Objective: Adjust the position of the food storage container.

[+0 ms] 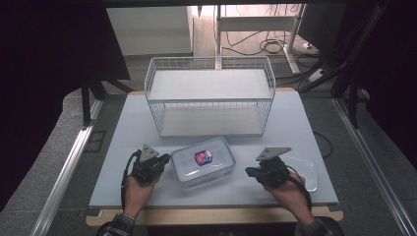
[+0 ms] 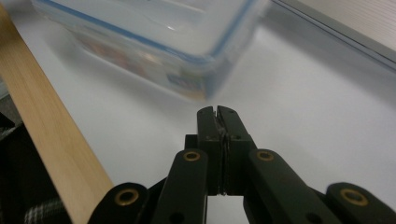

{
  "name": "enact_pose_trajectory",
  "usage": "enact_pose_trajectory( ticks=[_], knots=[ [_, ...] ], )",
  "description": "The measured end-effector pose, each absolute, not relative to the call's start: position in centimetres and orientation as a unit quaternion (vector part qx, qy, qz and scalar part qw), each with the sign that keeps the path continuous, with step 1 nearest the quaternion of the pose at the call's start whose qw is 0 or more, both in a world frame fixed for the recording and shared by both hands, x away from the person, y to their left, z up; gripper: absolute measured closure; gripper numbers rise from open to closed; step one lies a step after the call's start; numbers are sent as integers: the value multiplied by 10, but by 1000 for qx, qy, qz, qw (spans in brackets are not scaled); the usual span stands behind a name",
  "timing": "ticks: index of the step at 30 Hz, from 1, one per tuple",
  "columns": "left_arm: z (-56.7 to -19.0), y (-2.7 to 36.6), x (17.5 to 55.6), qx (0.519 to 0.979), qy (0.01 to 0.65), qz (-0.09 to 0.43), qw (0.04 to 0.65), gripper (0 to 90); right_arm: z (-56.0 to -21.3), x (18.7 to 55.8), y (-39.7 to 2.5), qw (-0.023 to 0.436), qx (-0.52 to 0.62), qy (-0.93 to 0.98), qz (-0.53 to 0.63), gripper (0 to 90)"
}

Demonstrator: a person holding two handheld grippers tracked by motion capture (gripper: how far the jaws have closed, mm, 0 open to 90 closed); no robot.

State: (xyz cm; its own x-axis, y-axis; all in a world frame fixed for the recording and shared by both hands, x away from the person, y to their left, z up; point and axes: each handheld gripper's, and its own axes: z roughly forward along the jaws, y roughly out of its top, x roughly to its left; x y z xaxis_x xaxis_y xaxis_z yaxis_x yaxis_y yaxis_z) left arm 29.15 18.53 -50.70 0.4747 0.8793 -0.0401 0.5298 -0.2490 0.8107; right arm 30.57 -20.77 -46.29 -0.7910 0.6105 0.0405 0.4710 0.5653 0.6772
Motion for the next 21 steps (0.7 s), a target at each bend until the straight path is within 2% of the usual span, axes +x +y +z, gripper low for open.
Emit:
enact_pose_trajectory(
  ticks=[7, 14, 16, 21],
  knots=[
    [-504, 188, 279, 773, 454, 218, 386, 820, -466, 275, -250, 109, 345, 868, 341, 883],
    [-506, 190, 274, 778, 452, 208, 383, 807, -474, 274, -269, 113, 365, 864, 326, 897],
    [-507, 194, 273, 776, 455, 204, 386, 804, -472, 273, -278, 127, 373, 864, 313, 896],
    [-507, 196, 272, 776, 457, 200, 387, 801, -471, 266, -299, 115, 387, 858, 318, 893]
  ],
)
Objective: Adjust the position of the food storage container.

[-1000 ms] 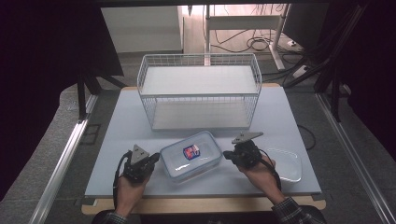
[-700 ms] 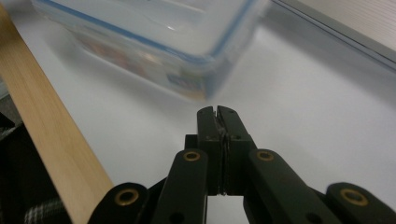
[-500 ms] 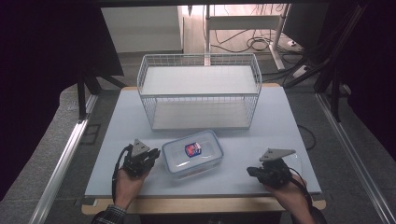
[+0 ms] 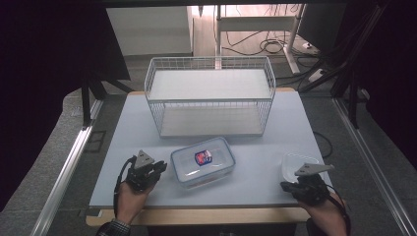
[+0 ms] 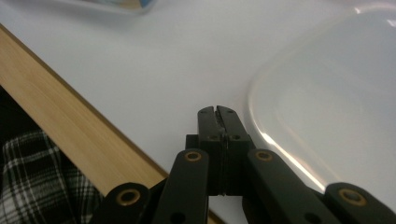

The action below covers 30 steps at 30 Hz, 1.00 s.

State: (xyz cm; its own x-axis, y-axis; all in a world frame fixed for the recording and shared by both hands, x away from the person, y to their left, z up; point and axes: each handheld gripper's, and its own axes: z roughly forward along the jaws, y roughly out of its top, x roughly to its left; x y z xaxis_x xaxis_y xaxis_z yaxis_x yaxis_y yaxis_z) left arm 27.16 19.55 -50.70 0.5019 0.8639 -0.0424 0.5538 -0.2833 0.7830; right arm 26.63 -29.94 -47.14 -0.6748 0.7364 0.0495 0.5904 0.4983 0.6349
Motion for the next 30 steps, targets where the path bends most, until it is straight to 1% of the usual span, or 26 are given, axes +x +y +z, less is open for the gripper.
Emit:
enact_pose_trajectory(
  ticks=[3, 4, 6, 8, 11, 15, 18, 19, 20, 21, 22, 24, 25, 26, 27, 30],
  knots=[
    [-507, 195, 272, 777, 456, 198, 386, 798, -472, 257, -321, 117, 409, 852, 305, 883],
    [-507, 194, 272, 778, 456, 198, 385, 798, -472, 257, -321, 117, 409, 852, 305, 883],
    [-508, 194, 272, 779, 455, 196, 386, 796, -474, 256, -337, 122, 428, 844, 300, 883],
    [-508, 194, 272, 778, 456, 193, 387, 795, -474, 257, -341, 125, 434, 842, 297, 885],
    [-508, 196, 273, 777, 459, 189, 388, 793, -475, 264, -347, 131, 443, 836, 296, 885],
    [-509, 197, 274, 775, 462, 184, 390, 795, -476, 283, -354, 150, 451, 831, 290, 892],
    [-509, 197, 274, 776, 462, 183, 389, 793, -477, 291, -357, 151, 458, 828, 287, 896],
    [-509, 198, 274, 777, 462, 182, 387, 790, -476, 292, -356, 144, 461, 828, 286, 896],
    [-509, 198, 275, 776, 465, 180, 386, 787, -475, 290, -352, 137, 456, 830, 291, 896],
    [-510, 199, 276, 774, 469, 179, 386, 775, -470, 286, -336, 125, 431, 839, 307, 895],
    [-510, 200, 277, 772, 474, 176, 386, 775, -470, 286, -336, 125, 431, 839, 307, 895],
    [-510, 201, 279, 767, 483, 164, 389, 776, -466, 289, -311, 117, 400, 850, 323, 891],
    [-511, 201, 279, 767, 488, 161, 385, 789, -464, 298, -287, 114, 379, 854, 337, 891],
    [-511, 201, 279, 767, 488, 161, 385, 796, -464, 298, -287, 114, 379, 854, 337, 891],
    [-512, 200, 279, 769, 487, 159, 381, 796, -463, 303, -278, 113, 371, 856, 342, 891],
    [-514, 198, 281, 775, 486, 151, 374, 834, -461, 323, -239, 118, 342, 862, 356, 896]
  ],
)
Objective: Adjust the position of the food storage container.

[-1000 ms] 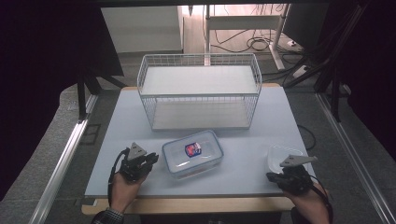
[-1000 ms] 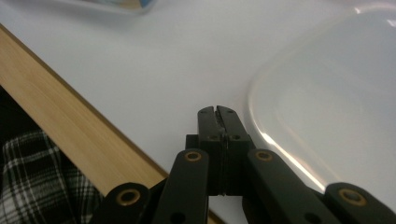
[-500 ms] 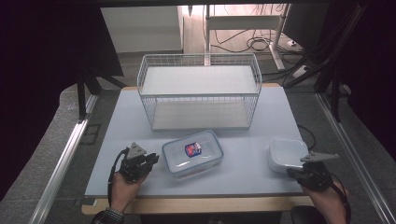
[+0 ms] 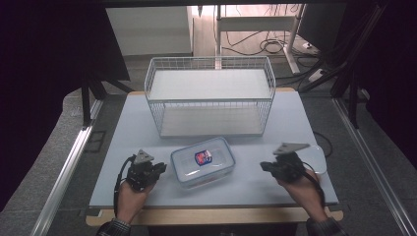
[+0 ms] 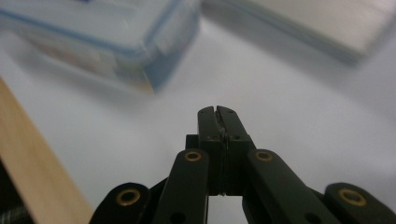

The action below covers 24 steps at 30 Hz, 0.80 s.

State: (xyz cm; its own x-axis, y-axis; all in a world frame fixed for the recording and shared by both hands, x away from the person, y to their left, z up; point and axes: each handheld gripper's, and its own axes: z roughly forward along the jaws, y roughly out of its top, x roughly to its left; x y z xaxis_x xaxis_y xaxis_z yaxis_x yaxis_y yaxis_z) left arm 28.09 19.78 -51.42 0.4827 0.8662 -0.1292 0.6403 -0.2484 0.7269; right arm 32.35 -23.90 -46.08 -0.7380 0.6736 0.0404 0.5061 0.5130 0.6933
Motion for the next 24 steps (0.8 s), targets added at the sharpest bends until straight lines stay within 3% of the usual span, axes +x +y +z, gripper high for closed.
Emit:
enact_pose_trajectory(
  ticks=[5, 9, 11, 24],
  knots=[
    [-518, 188, 289, 787, 479, 135, 364, 875, -476, 370, -183, 141, 330, 874, 329, 897],
    [-519, 180, 295, 793, 477, 135, 355, 888, -490, 389, -168, 118, 330, 878, 327, 896],
    [-521, 175, 299, 797, 474, 138, 347, 890, -494, 388, -163, 98, 324, 881, 331, 896],
    [-522, 153, 313, 811, 455, 131, 343, 898, -488, 340, -184, 105, 332, 886, 307, 898]
  ],
)
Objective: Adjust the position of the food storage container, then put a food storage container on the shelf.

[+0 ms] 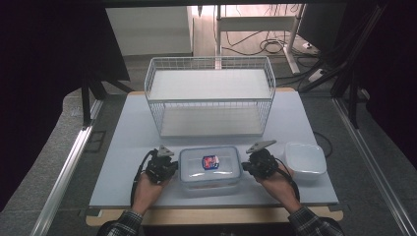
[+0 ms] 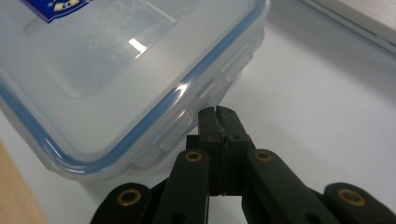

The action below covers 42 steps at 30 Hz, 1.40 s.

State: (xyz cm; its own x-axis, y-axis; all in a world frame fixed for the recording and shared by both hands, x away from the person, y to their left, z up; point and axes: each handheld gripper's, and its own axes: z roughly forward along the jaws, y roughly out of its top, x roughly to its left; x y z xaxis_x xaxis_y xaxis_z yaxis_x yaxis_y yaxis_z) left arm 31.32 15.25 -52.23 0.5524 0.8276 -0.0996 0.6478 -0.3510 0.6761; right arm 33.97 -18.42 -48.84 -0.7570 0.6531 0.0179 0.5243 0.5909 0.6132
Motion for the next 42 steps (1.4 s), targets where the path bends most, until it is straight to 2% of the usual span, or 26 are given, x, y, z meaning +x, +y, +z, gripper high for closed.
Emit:
enact_pose_trajectory(
  ticks=[2, 7, 9, 11, 14, 18, 22, 25, 28, 38, 42],
  knots=[
    [-522, 148, 312, 816, 448, 128, 344, 898, -488, 329, -191, 118, 330, 886, 304, 898],
    [-521, 144, 311, 824, 433, 131, 340, 886, -489, 325, -199, 108, 337, 881, 314, 885],
    [-514, 153, 304, 820, 434, 155, 338, 886, -483, 320, -201, 152, 325, 884, 299, 856],
    [-511, 160, 300, 815, 436, 156, 347, 879, -480, 317, -204, 168, 324, 882, 297, 845],
    [-505, 172, 285, 804, 438, 148, 373, 775, -469, 309, -220, 172, 324, 869, 333, 769],
    [-500, 176, 266, 802, 430, 159, 384, 596, -467, 298, -231, 158, 321, 857, 370, 617],
    [-500, 182, 251, 793, 426, 142, 412, 426, -465, 291, -237, 157, 324, 845, 395, 472],
    [-502, 179, 243, 800, 417, 155, 402, 281, -467, 285, -239, 152, 322, 841, 408, 384],
    [-504, 177, 239, 804, 412, 149, 402, 177, -471, 282, -236, 146, 313, 842, 415, 296],
    [-508, 179, 241, 813, 394, 147, 403, 31, -477, 287, -233, 130, 298, 844, 427, 157],
    [-507, 177, 241, 813, 388, 167, 401, 11, -480, 289, -230, 116, 302, 846, 424, 118]
  ],
)
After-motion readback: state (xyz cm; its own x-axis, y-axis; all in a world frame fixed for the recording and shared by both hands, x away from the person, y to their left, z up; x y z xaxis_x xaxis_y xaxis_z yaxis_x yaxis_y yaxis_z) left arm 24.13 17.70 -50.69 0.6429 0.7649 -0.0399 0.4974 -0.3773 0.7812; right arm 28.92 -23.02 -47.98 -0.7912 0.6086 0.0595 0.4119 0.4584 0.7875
